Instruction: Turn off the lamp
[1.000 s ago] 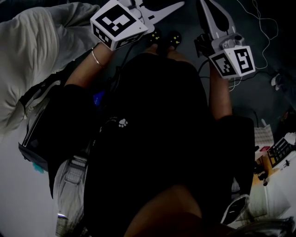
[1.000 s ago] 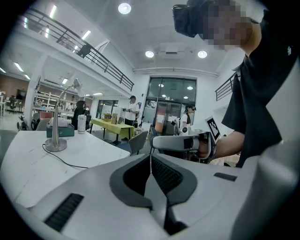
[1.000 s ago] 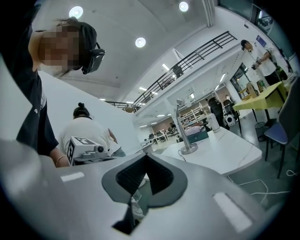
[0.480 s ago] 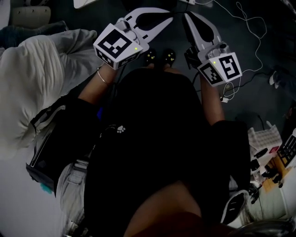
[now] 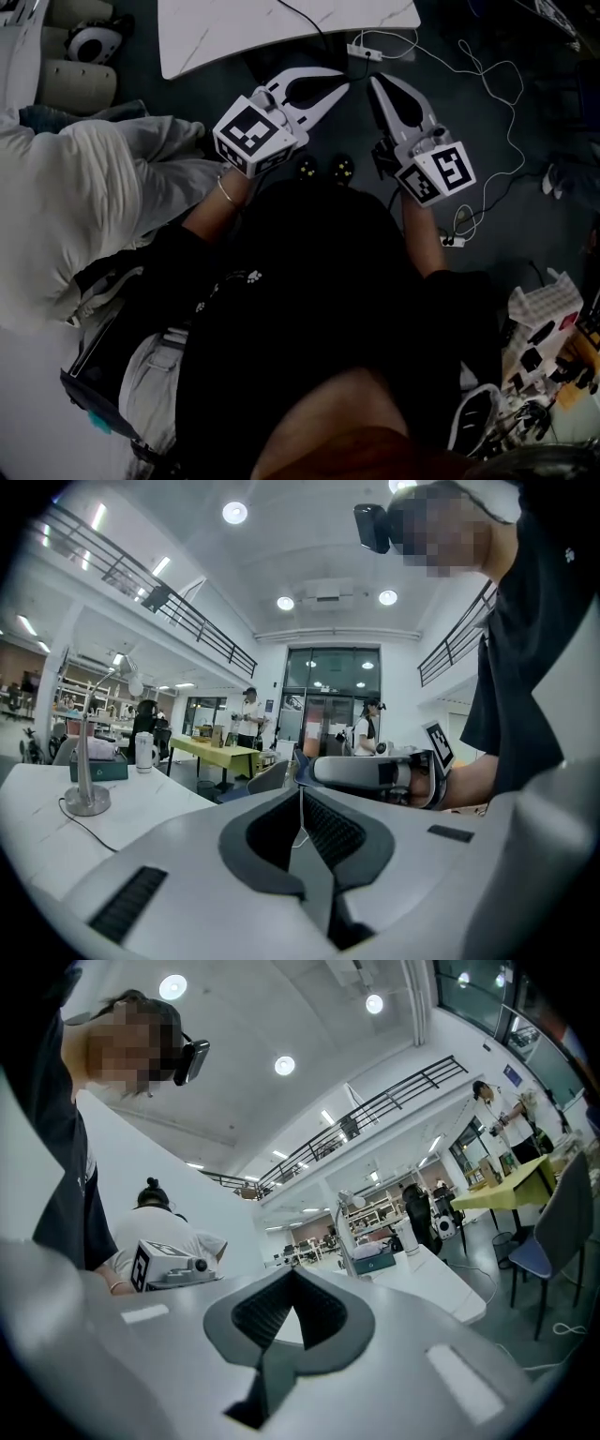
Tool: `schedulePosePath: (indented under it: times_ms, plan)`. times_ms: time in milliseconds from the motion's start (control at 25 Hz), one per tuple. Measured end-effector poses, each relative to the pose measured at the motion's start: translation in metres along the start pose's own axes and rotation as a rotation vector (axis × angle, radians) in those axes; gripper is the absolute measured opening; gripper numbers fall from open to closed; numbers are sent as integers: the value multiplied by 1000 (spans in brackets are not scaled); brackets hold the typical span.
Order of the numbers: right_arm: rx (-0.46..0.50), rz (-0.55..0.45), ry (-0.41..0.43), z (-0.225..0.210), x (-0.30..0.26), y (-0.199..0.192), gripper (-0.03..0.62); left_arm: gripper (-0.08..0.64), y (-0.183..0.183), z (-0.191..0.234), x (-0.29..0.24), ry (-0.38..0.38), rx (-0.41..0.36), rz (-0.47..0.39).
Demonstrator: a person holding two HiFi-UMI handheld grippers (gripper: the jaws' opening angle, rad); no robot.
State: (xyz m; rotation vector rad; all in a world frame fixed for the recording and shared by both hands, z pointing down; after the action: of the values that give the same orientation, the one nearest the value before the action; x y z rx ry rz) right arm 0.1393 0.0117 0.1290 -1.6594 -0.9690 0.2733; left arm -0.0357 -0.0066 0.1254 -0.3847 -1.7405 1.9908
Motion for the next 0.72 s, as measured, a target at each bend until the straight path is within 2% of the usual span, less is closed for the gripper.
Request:
schedulePosePath:
  times_ms: [520, 720]
  plan:
    - [17, 4, 21, -17, -10, 6, 0, 15, 2, 18, -18, -10, 31, -45]
    - [49, 6, 19, -26, -16, 5, 0, 15, 5, 25, -28, -36, 53, -63]
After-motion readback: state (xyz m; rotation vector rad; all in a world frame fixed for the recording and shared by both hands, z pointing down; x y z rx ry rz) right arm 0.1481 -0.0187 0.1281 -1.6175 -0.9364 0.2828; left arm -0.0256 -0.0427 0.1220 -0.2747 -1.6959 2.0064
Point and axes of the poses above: the fingertips, and each gripper's own axes: x backward along the fingers, z to its left, y out of its top, the point moved 9 cm from there along x, backward along the fingers, and after that the axes turned 15 degrees about -z, right-handed, at the moved point
